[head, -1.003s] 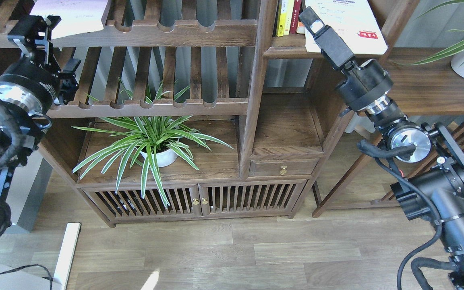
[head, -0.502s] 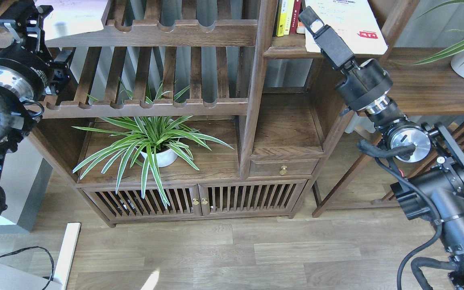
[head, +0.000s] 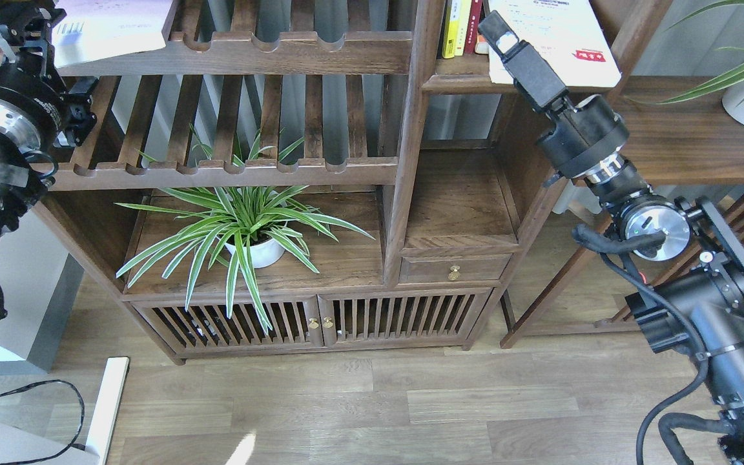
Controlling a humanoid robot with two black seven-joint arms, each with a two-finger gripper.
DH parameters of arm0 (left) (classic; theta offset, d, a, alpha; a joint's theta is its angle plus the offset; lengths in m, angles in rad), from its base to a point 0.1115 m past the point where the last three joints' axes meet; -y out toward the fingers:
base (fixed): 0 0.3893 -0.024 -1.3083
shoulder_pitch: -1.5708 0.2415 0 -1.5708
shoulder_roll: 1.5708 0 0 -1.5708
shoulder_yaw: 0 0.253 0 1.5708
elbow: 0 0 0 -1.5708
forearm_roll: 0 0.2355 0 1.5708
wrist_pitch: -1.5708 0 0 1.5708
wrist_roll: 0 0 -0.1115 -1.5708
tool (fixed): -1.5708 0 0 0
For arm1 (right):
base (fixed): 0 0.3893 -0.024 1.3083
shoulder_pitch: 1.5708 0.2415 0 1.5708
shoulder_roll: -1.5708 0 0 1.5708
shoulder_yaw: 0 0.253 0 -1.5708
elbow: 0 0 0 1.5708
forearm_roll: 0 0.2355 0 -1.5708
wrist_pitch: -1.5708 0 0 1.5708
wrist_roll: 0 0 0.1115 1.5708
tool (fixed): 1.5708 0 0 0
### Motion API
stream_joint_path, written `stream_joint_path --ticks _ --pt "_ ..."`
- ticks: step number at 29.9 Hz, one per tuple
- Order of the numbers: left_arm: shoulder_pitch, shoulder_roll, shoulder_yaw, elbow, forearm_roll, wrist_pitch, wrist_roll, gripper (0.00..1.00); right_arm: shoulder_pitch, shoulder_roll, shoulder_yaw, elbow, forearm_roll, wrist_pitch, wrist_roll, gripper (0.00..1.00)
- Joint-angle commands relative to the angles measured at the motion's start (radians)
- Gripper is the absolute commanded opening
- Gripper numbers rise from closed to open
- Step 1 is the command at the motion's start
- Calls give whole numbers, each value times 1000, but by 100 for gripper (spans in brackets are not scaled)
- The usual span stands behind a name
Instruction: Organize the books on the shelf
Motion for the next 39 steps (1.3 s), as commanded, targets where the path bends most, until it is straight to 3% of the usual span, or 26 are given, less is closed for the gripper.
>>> stream_joint_path --ticks 1,6,17,24,30,33,35,39 --pt "-16 -6 -1 23 0 0 -12 74 2 0 0 0 0 0 0 58" --pt "-20 -11 1 33 0 0 -14 71 2 1 0 0 0 0 0 58" --pt "-22 -18 1 49 0 0 -27 47 9 3 0 0 0 0 0 58" --pt "-20 -18 5 52 9 0 -27 46 17 6 0 0 0 0 2 57" --pt "-20 -17 15 52 9 -87 -26 31 17 8 0 0 0 0 2 57" --pt "-19 -15 19 50 23 -172 -29 24 17 8 0 0 0 0 0 57" --pt "-13 -15 21 44 44 -223 -27 12 17 8 0 0 0 0 2 57" --pt "-11 -12 21 30 46 -248 -27 7 20 21 -3 -1 0 0 0 57"
